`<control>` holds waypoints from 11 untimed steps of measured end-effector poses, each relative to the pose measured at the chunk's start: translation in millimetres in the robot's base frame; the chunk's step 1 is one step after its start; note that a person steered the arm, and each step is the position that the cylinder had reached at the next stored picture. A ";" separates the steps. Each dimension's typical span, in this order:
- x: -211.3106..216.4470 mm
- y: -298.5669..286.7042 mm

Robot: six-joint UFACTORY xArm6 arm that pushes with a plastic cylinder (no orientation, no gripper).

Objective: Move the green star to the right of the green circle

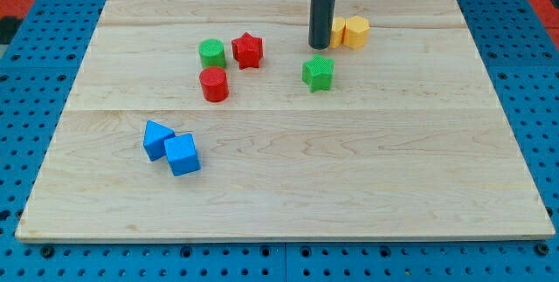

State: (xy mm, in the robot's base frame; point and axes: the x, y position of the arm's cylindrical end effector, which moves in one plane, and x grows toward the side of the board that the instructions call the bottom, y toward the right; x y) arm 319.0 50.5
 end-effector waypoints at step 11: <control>31.5 -137.8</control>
